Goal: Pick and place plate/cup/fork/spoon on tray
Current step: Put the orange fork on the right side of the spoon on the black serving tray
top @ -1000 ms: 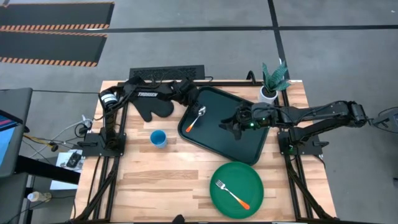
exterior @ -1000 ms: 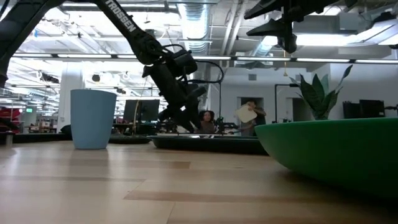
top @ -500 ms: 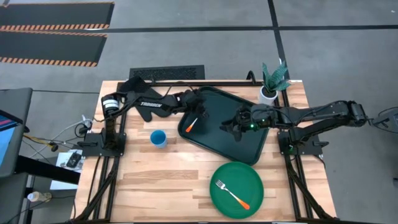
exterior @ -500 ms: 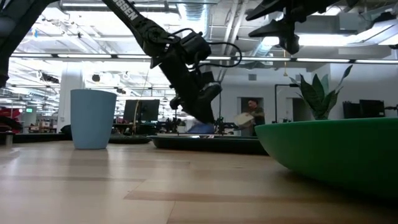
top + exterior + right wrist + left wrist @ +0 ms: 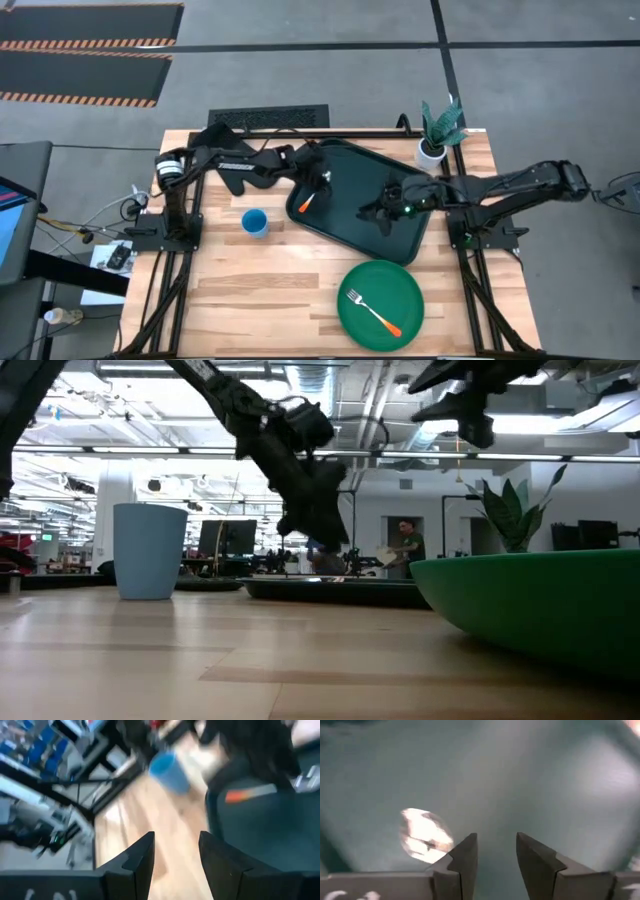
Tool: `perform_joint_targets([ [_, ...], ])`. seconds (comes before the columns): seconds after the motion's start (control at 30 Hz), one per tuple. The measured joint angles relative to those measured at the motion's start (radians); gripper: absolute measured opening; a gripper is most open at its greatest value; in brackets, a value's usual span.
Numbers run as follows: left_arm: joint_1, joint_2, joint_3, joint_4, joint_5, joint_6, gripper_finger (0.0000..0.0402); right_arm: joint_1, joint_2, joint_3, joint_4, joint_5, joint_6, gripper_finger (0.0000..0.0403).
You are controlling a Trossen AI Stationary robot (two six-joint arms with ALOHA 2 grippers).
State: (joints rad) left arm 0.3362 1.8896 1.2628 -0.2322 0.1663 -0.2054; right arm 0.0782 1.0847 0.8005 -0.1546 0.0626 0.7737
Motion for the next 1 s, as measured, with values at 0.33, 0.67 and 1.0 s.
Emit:
perform_joint_targets([
  [0.33, -0.006, -0.302, 0.0, -0.196, -0.015, 0.058, 0.0119, 0.342, 0.138, 0.001, -0.046, -0.041, 0.357, 0.0172],
  [0.67, -0.008, -0.558, 0.001, -0.233, -0.12, 0.09, 0.0119, 0.513, 0.482, 0.146, 0.06, -0.111, 0.592, 0.015],
  [1.0, -0.008, -0.631, 0.001, -0.352, -0.126, 0.039, 0.0119, 0.462, 0.681, 0.424, -0.424, -0.242, 0.448, 0.0124],
])
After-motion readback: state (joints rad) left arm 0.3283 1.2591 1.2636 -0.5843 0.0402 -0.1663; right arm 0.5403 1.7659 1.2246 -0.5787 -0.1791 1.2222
